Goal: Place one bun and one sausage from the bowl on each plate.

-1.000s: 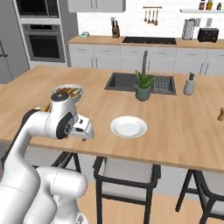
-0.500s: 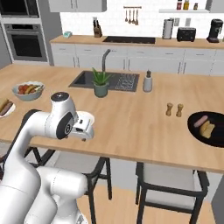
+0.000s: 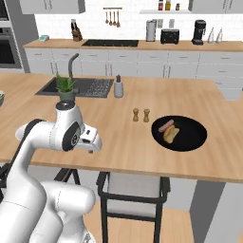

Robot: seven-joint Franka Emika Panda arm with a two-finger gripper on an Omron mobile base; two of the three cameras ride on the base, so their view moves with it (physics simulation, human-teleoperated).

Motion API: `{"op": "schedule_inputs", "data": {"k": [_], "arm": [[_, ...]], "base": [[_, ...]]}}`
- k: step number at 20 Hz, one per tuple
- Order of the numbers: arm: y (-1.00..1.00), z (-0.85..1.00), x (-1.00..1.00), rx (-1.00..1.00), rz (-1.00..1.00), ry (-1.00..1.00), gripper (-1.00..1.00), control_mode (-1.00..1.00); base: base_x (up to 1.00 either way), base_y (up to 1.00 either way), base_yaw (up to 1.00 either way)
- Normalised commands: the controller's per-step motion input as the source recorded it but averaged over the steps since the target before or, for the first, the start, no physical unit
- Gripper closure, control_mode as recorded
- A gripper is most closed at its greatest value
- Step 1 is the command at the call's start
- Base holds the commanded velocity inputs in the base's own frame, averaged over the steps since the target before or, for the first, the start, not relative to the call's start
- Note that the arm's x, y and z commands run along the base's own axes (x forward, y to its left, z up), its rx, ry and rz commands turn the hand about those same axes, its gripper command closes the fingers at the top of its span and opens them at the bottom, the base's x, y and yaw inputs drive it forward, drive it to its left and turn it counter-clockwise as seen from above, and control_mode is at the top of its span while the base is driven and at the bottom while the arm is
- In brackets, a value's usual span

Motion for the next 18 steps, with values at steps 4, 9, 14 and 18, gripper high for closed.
{"op": "schedule_inputs", "data": {"k": [4, 9, 14, 18], "arm": [[0.00, 0.00, 0.00, 0.00, 0.00, 0.00, -1.00, 1.00], [0.00, 0.00, 0.00, 0.00, 0.00, 0.00, -1.00, 1.00], [0.00, 0.00, 0.00, 0.00, 0.00, 0.00, -1.00, 1.00], [0.00, 0.00, 0.00, 0.00, 0.00, 0.00, -1.00, 1.00]], "base": [[0.49, -1.00, -0.14], [0.03, -1.00, 0.03], [0.17, -0.81, 0.08], [0.26, -0.04, 0.06]]}}
